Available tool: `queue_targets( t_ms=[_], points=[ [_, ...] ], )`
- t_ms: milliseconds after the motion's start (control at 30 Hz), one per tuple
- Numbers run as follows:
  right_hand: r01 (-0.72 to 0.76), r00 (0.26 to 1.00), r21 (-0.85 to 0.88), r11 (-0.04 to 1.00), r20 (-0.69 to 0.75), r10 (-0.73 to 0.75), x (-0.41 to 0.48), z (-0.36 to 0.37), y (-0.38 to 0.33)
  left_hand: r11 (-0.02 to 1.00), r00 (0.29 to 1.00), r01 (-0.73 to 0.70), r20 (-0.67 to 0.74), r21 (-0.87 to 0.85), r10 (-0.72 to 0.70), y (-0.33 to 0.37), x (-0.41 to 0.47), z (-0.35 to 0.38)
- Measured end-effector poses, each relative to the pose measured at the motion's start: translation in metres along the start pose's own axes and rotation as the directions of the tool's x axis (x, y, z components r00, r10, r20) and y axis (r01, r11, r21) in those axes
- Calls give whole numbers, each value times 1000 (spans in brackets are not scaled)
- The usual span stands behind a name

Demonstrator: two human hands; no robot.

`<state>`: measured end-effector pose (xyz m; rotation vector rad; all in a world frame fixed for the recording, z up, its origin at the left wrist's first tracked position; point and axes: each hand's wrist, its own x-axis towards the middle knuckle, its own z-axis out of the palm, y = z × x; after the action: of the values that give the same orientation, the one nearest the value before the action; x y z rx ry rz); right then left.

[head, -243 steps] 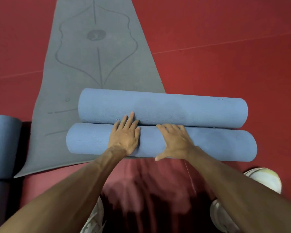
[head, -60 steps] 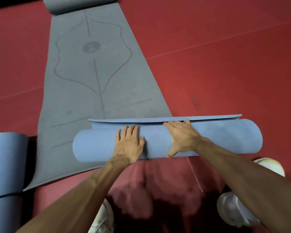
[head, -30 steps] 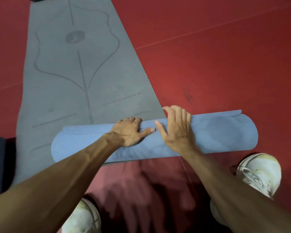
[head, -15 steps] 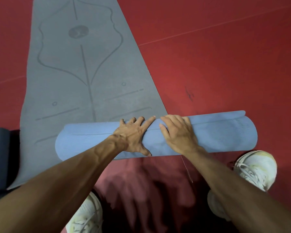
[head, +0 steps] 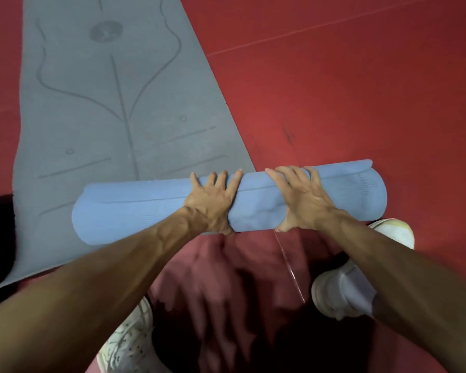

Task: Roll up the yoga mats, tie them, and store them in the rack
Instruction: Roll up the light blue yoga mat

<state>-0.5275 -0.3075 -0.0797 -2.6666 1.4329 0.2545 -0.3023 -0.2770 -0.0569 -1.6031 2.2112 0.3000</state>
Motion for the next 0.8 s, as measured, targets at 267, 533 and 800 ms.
queue_targets(
  t_ms=[267,533,800],
  points=[
    [2,999,-6,1000,48,-2,2,-21,-4,997,1000,-11,-28,-77,9,-2,-2,-9],
    [-3,999,-40,999,-50,1,-32,-113,15,988,990,54,-121,-148,-72,7,-31,-98],
    [-47,993,-7,999,-107,46,-105,-250,37,986,960,7,-275,-167,-54,52,-90,-203]
  ],
)
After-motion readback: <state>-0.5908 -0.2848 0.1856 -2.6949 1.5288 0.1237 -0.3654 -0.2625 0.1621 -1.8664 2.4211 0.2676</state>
